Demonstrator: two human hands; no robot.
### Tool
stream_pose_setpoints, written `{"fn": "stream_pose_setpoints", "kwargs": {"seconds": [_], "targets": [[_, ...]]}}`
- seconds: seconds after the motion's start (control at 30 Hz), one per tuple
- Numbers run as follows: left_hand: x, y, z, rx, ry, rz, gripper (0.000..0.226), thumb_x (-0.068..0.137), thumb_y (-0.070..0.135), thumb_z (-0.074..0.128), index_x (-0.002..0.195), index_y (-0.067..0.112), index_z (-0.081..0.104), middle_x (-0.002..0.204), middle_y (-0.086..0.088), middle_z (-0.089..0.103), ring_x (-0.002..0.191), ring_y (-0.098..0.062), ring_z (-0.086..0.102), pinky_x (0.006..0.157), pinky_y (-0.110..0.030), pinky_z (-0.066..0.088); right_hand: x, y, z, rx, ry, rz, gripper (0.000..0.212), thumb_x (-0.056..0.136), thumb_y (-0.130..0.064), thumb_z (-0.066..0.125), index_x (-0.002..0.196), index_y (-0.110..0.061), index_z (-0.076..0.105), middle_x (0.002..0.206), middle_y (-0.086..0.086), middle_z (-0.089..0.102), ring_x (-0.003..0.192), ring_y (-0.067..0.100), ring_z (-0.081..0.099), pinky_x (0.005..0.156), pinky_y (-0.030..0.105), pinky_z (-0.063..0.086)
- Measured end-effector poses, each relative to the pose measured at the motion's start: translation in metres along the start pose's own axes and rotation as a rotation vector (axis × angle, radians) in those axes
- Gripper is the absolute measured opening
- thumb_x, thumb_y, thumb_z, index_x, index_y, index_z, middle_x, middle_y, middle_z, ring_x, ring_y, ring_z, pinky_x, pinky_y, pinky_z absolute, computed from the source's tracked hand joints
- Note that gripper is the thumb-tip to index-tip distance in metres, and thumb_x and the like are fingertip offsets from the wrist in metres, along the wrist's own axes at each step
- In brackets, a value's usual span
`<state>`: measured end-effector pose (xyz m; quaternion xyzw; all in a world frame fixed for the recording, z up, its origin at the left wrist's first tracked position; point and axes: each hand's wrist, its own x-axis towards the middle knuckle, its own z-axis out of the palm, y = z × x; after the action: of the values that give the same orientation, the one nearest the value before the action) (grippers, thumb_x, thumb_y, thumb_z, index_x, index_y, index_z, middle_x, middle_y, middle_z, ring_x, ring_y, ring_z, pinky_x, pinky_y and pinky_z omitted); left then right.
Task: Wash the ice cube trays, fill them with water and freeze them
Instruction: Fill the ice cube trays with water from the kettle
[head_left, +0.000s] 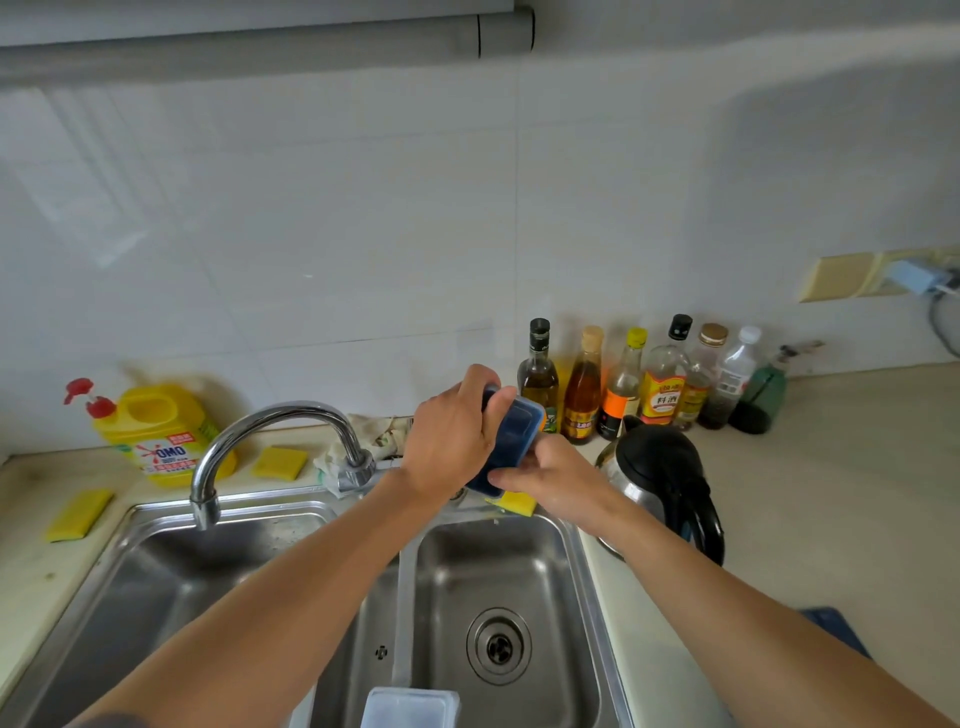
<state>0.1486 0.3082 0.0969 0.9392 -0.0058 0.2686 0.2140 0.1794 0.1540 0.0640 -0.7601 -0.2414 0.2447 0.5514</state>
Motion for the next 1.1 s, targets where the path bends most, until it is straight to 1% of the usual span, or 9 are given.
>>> {"fn": "stream_pose_setpoints", "kwargs": {"seconds": [0.1, 0.23, 0.3, 0.43, 0.57, 0.73, 0.83, 0.97, 1.1], "targets": [[-0.004, -0.002, -0.001, -0.015, 0.004, 0.008, 0.074, 0.095, 0.066, 0.013, 0.111, 0.008, 0.056, 0.090, -0.007, 0.072, 0.074, -0.029, 0.070, 0.064, -0.040, 0.056, -0.001, 0.003, 0.005, 0.016, 0.006, -0.019, 0.035, 0.087, -0.015, 0.072, 0.121, -0.019, 0.067, 0.108, -0.001, 0.077, 0.105, 0.013, 0.071, 0.101, 0.045, 0.054], [-0.005, -0.006, -0.004, -0.005, 0.033, 0.023, 0.060, 0.103, 0.058, 0.027, 0.110, 0.007, 0.057, 0.090, -0.007, 0.072, 0.073, -0.028, 0.070, 0.063, -0.041, 0.057, 0.001, -0.001, 0.008, 0.020, -0.012, -0.042, 0.040, 0.081, -0.024, 0.072, 0.121, -0.021, 0.067, 0.109, -0.002, 0.076, 0.106, 0.013, 0.071, 0.101, 0.045, 0.054], [-0.009, -0.009, -0.004, -0.012, 0.023, 0.009, 0.062, 0.099, 0.058, 0.022, 0.111, 0.007, 0.056, 0.092, -0.008, 0.072, 0.076, -0.029, 0.070, 0.065, -0.042, 0.058, 0.002, 0.002, 0.011, 0.011, -0.024, -0.029, 0.040, 0.081, -0.026, 0.072, 0.120, -0.022, 0.068, 0.108, -0.003, 0.077, 0.106, 0.014, 0.071, 0.101, 0.046, 0.053], [-0.011, -0.019, -0.002, -0.084, -0.006, -0.099, 0.058, 0.096, 0.064, 0.021, 0.113, 0.017, 0.049, 0.090, -0.004, 0.070, 0.075, -0.024, 0.068, 0.061, -0.037, 0.056, 0.004, 0.006, 0.016, 0.047, -0.007, -0.003, 0.036, 0.080, -0.027, 0.073, 0.116, -0.023, 0.070, 0.105, -0.007, 0.078, 0.102, 0.010, 0.072, 0.095, 0.036, 0.055], [-0.019, -0.035, 0.001, -0.265, -0.164, -0.303, 0.064, 0.091, 0.071, 0.029, 0.122, 0.020, 0.049, 0.093, 0.001, 0.071, 0.078, -0.015, 0.069, 0.066, -0.031, 0.057, 0.007, 0.006, 0.015, 0.152, 0.075, 0.040, 0.020, 0.094, -0.017, 0.069, 0.114, -0.018, 0.070, 0.104, -0.002, 0.078, 0.099, 0.018, 0.073, 0.078, 0.026, 0.058], [-0.044, -0.047, 0.013, -0.554, -0.343, -0.403, 0.044, 0.094, 0.061, 0.045, 0.080, 0.022, 0.060, 0.050, 0.008, 0.062, 0.041, -0.004, 0.056, 0.042, -0.018, 0.045, 0.004, 0.008, 0.017, 0.186, 0.070, 0.158, 0.021, 0.099, -0.024, 0.064, 0.116, -0.015, 0.071, 0.106, 0.009, 0.077, 0.101, 0.026, 0.072, 0.080, 0.035, 0.059], [-0.049, -0.051, 0.019, -0.607, -0.401, -0.419, 0.039, 0.101, 0.050, 0.048, 0.075, 0.022, 0.059, 0.051, 0.007, 0.059, 0.042, -0.008, 0.056, 0.043, -0.021, 0.046, 0.002, 0.008, 0.019, 0.233, 0.143, 0.191, 0.023, 0.101, -0.037, 0.061, 0.112, -0.019, 0.071, 0.102, 0.006, 0.078, 0.094, 0.022, 0.074, 0.072, 0.032, 0.059], [-0.056, -0.053, 0.023, -0.598, -0.539, -0.405, 0.039, 0.102, 0.049, 0.047, 0.080, 0.020, 0.061, 0.054, 0.004, 0.063, 0.048, -0.016, 0.060, 0.048, -0.027, 0.051, 0.006, 0.015, 0.013, 0.242, 0.382, 0.249, 0.029, 0.102, -0.037, 0.059, 0.101, -0.010, 0.070, 0.097, 0.015, 0.075, 0.090, 0.028, 0.075, 0.078, 0.043, 0.063], [-0.065, -0.052, 0.028, -0.598, -0.611, -0.403, 0.041, 0.101, 0.054, 0.045, 0.085, 0.019, 0.059, 0.060, 0.001, 0.067, 0.050, -0.016, 0.061, 0.050, -0.027, 0.050, 0.003, 0.027, 0.014, 0.116, 0.411, 0.236, 0.023, 0.102, -0.032, 0.059, 0.097, -0.012, 0.069, 0.088, 0.009, 0.075, 0.071, 0.013, 0.074, 0.060, 0.025, 0.059]]}}
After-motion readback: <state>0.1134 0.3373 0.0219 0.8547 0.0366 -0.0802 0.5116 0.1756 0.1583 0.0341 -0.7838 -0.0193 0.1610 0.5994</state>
